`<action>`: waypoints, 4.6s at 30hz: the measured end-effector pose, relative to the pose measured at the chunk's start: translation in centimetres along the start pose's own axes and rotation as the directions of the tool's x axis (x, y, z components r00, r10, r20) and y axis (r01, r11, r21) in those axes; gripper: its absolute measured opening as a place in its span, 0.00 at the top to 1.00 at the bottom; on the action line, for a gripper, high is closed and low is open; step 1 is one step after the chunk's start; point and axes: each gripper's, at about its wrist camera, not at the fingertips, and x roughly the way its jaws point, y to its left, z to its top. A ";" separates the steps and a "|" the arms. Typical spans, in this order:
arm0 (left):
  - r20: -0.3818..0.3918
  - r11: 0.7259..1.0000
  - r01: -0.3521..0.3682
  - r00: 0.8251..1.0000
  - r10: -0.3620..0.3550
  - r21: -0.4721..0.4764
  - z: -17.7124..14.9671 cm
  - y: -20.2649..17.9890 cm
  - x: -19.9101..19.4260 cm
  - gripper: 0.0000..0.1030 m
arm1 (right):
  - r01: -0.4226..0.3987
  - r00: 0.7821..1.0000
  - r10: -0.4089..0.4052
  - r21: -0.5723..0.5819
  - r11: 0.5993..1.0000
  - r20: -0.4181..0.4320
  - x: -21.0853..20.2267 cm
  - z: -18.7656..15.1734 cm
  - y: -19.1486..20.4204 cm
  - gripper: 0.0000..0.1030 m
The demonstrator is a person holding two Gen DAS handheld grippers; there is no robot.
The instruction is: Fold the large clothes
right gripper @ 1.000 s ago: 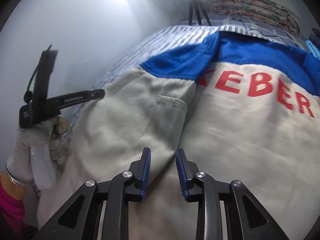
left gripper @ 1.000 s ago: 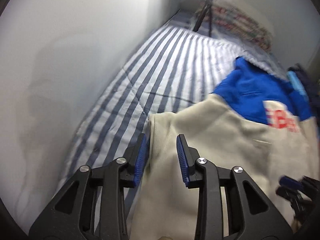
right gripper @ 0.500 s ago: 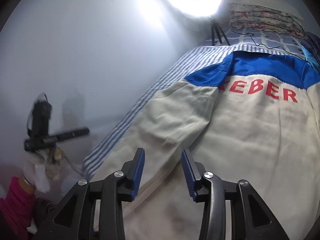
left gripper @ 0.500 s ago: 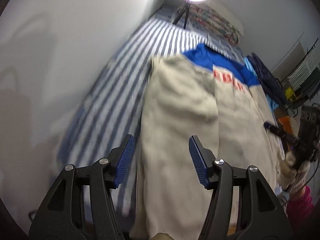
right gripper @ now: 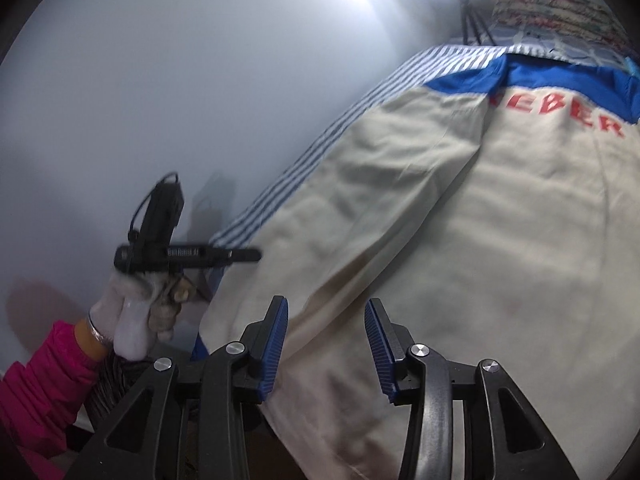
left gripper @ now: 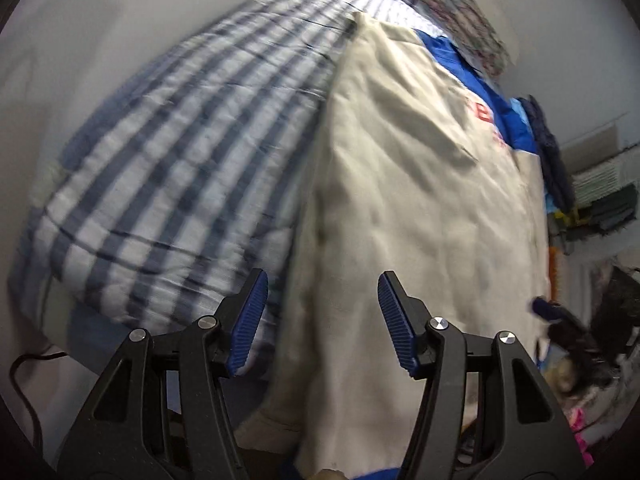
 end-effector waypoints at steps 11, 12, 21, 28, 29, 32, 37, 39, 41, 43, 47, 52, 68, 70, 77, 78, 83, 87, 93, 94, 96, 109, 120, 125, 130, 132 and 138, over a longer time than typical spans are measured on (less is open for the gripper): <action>0.044 0.992 -0.088 0.995 0.084 0.094 -1.7 -2.0 0.6 0.92 | 0.006 0.996 -0.003 0.030 1.000 -0.091 7.7 -1.5 0.0 0.64; 0.073 0.992 -0.090 0.994 0.083 0.094 -1.8 -2.4 0.1 0.96 | 0.013 0.995 -0.010 0.031 0.999 -0.099 8.1 -1.5 0.0 0.64; 0.253 0.937 -0.177 0.962 0.101 0.300 -4.1 -9.6 -2.0 0.97 | 0.013 0.999 -0.010 0.081 0.997 -0.042 4.7 0.9 -1.5 0.61; 0.261 0.926 -0.145 0.964 0.052 0.349 -4.7 -11.7 -1.8 0.97 | 0.056 0.998 -0.056 0.057 0.997 -0.002 4.3 9.1 -0.3 0.42; 0.259 0.926 -0.142 0.965 0.049 0.351 -4.6 -11.7 -1.8 0.97 | 0.060 0.998 -0.060 0.046 0.997 -0.009 5.0 10.4 0.2 0.41; 0.256 0.924 -0.130 0.966 0.037 0.359 -4.5 -12.0 -1.5 0.97 | 0.061 0.996 -0.060 0.013 0.998 -0.063 7.6 13.6 1.8 0.32; 0.258 0.922 -0.126 0.966 0.030 0.365 -4.7 -12.1 -1.1 0.97 | 0.150 0.980 -0.158 -0.074 0.986 -0.120 13.2 16.7 4.4 0.32; 0.251 0.925 -0.115 0.968 0.023 0.362 -4.7 -12.0 -0.9 0.97 | 0.195 0.968 -0.206 -0.084 0.977 -0.144 15.6 17.3 4.5 0.33; 0.253 0.919 -0.121 0.967 0.024 0.376 -4.7 -12.1 -0.9 0.97 | 0.233 0.955 -0.245 -0.090 0.968 -0.164 17.2 17.5 4.6 0.40; 0.252 0.912 -0.126 0.967 0.026 0.390 -4.8 -12.3 -0.8 0.97 | 0.280 0.936 -0.294 -0.097 0.955 -0.193 18.6 17.4 4.2 0.53; 0.247 0.905 -0.130 0.969 0.028 0.406 -4.8 -12.9 -0.4 0.97 | 0.310 0.920 -0.326 -0.104 0.945 -0.219 19.7 16.8 3.2 0.87; 0.260 0.869 -0.148 0.965 0.023 0.473 -6.1 -15.4 -0.8 0.97 | 0.239 0.960 -0.239 -0.019 0.971 -0.144 15.8 16.0 1.3 0.99; 0.084 0.731 -0.029 0.996 -0.039 0.682 -11.4 -24.4 2.7 0.97 | 0.097 0.986 -0.141 0.385 0.918 0.087 2.4 6.4 -12.5 0.99; 0.035 0.735 0.032 0.997 -0.076 0.677 -11.6 -24.4 2.2 0.97 | 0.116 0.986 -0.155 0.419 0.901 0.059 3.0 5.5 -14.1 0.99; 0.136 0.754 -0.022 0.987 -0.090 0.657 -10.2 -22.2 -1.6 0.97 | 0.133 0.988 -0.154 0.387 0.913 0.025 4.6 6.3 -14.6 0.99; 0.130 0.772 -0.018 0.988 -0.084 0.636 -9.6 -21.6 -1.7 0.97 | 0.134 0.988 -0.155 0.386 0.913 0.023 4.8 6.2 -14.4 0.99; 0.044 0.821 0.007 0.998 -0.039 0.571 -9.0 -19.5 0.6 0.97 | 0.207 0.978 -0.208 0.334 0.920 -0.031 5.4 6.0 -14.2 0.94; -0.081 0.814 0.077 0.996 -0.037 0.575 -11.3 -18.8 3.2 0.97 | 0.236 0.972 -0.230 0.317 0.919 -0.057 4.0 5.7 -13.9 0.69; -0.100 0.726 0.012 0.992 0.078 0.688 -15.7 -19.0 6.9 0.97 | 0.200 0.978 -0.210 0.278 0.939 0.006 -1.2 4.5 -12.9 0.69; -0.100 0.712 0.010 0.991 0.085 0.702 -15.8 -19.3 6.7 0.97 | 0.186 0.979 -0.200 0.281 0.941 0.023 -2.3 4.3 -12.9 0.69; -0.096 0.711 0.008 0.992 0.083 0.703 -15.7 -19.7 6.2 0.97 | 0.168 0.980 -0.191 0.280 0.945 0.056 -4.4 3.8 -12.7 0.68; 0.062 0.726 0.021 0.994 -0.088 0.688 -11.2 -25.1 1.7 0.97 | 0.308 0.903 -0.371 0.279 0.910 0.215 -16.2 -2.2 -10.9 0.57; 0.015 0.684 0.078 0.992 -0.129 0.726 -9.9 -30.2 5.0 0.81 | 0.469 0.773 -0.603 0.464 0.752 0.197 -26.0 -10.6 -15.1 0.45; -0.055 0.711 0.141 0.988 -0.142 0.689 -9.1 -31.4 7.1 0.68 | 0.476 0.733 -0.659 0.565 0.674 0.168 -30.4 -14.9 -18.0 0.44; -0.095 0.726 0.170 0.985 -0.144 0.666 -8.3 -32.1 8.8 0.68 | 0.434 0.707 -0.690 0.676 0.595 0.153 -33.9 -19.0 -20.5 0.44; -0.106 0.729 0.178 0.984 -0.144 0.660 -8.1 -32.4 9.3 0.68 | 0.436 0.697 -0.705 0.703 0.562 0.131 -34.7 -20.4 -21.3 0.43; -0.128 0.716 0.187 0.982 -0.136 0.673 -8.2 -33.4 10.6 0.68 | 0.407 0.682 -0.728 0.789 0.460 0.072 -36.1 -24.3 -24.2 0.43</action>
